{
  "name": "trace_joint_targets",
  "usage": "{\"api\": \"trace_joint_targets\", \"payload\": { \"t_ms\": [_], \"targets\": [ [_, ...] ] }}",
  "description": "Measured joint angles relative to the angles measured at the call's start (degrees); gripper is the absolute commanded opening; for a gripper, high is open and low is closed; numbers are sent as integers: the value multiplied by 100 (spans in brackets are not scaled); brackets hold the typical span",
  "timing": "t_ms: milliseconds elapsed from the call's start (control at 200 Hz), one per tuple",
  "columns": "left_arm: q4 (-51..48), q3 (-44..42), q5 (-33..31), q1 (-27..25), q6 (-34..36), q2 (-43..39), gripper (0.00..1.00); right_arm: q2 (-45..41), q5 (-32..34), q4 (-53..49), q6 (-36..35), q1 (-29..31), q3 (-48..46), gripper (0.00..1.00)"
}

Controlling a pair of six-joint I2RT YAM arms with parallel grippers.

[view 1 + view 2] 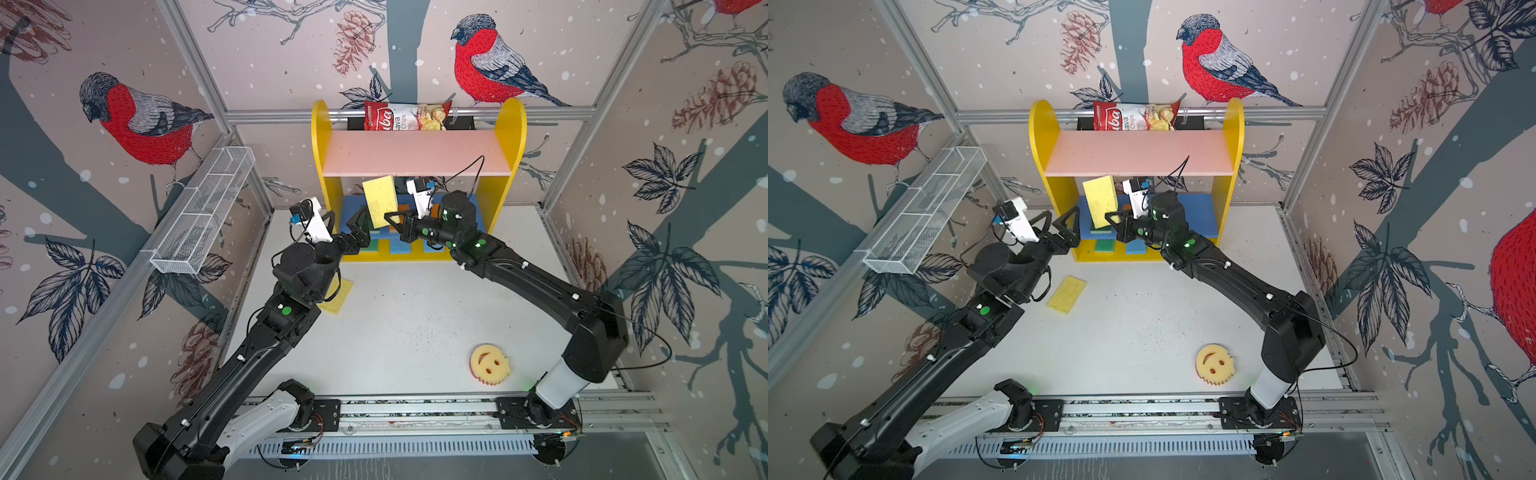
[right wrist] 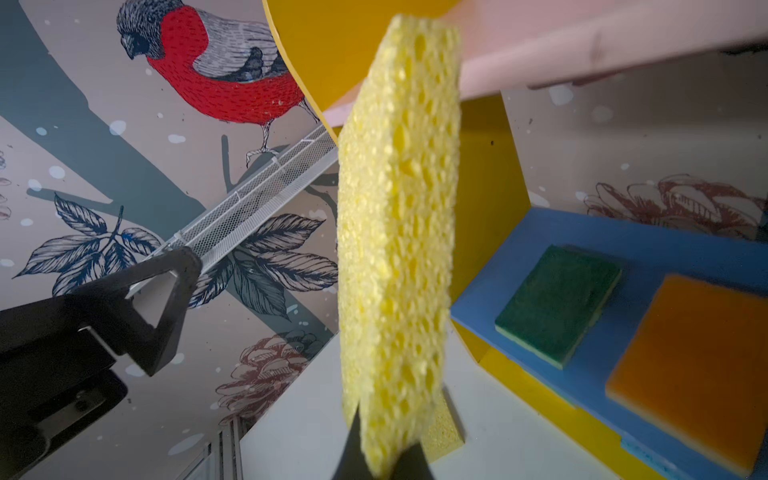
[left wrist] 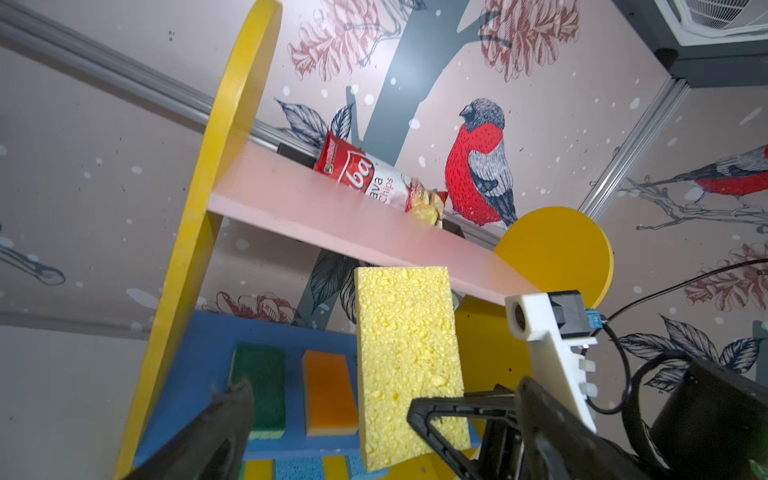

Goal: Place and organize the cleaning sponges onto the shelf
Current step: 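Lift the sponge with both grippers up onto the pink top shelf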

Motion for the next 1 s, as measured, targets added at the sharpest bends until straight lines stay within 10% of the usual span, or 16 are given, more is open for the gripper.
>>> {"api": "trace_joint_targets", "payload": {
  "t_ms": [495,996],
  "targets": [
    [-1290,2765,122,48,433,1259,96,1851,358,-1003,525,7,3442,0],
    [-1945,3904,275,120,433,2190,95,2671,533,-1235,1215,-138,4579,11]
  ]
}}
